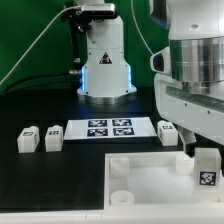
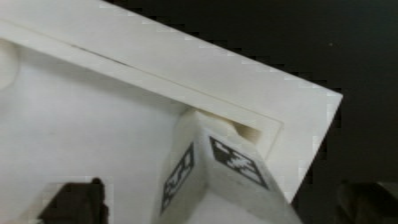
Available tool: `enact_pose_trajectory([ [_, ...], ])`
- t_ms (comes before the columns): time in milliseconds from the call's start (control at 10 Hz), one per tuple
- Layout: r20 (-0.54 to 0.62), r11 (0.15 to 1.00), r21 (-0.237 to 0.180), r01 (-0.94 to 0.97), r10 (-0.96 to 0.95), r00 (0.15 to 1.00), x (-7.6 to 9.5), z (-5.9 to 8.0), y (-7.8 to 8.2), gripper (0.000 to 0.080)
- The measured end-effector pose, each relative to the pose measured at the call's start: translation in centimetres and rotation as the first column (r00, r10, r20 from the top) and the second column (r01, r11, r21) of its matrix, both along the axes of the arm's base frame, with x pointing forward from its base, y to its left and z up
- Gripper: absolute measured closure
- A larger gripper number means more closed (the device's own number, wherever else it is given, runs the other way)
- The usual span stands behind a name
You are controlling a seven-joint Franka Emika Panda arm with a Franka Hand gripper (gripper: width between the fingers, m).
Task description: Assemble one leg
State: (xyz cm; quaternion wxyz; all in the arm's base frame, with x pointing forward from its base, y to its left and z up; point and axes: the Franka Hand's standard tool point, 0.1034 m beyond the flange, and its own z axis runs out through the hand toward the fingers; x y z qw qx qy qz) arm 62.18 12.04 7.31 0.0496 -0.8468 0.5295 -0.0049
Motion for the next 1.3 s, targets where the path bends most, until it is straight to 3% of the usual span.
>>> enact_pose_trajectory([
  [200, 0.015, 0.963, -0.033, -0.269, 0.269, 0.963, 0.00, -0.02, -0.14, 0.0151],
  [400, 0.010, 0.775, -0.102, -0.624, 0.628, 0.778, 0.14, 0.08, -0.14, 0.0151],
  [600, -0.002, 0.567, -0.131, -0.813, 0.820, 0.573, 0.26, 0.12, -0.16, 0.0151],
  [700, -0.004, 0.527, -0.134, -0.839, 0.847, 0.532, 0.26, 0.11, -0.16, 0.0151],
  [900, 0.000, 0.576, -0.130, -0.807, 0.814, 0.581, 0.26, 0.11, -0.17, 0.0196],
  [1000, 0.000, 0.577, -0.130, -0.807, 0.813, 0.582, 0.27, 0.11, -0.20, 0.0378],
  [1100, 0.005, 0.635, -0.123, -0.762, 0.769, 0.640, 0.25, 0.10, -0.17, 0.0378],
  [1200, 0.008, 0.717, -0.117, -0.688, 0.693, 0.721, 0.26, 0.09, -0.29, 0.0507],
  [1300, 0.010, 0.749, -0.113, -0.652, 0.657, 0.754, 0.26, 0.08, -0.31, 0.0507],
])
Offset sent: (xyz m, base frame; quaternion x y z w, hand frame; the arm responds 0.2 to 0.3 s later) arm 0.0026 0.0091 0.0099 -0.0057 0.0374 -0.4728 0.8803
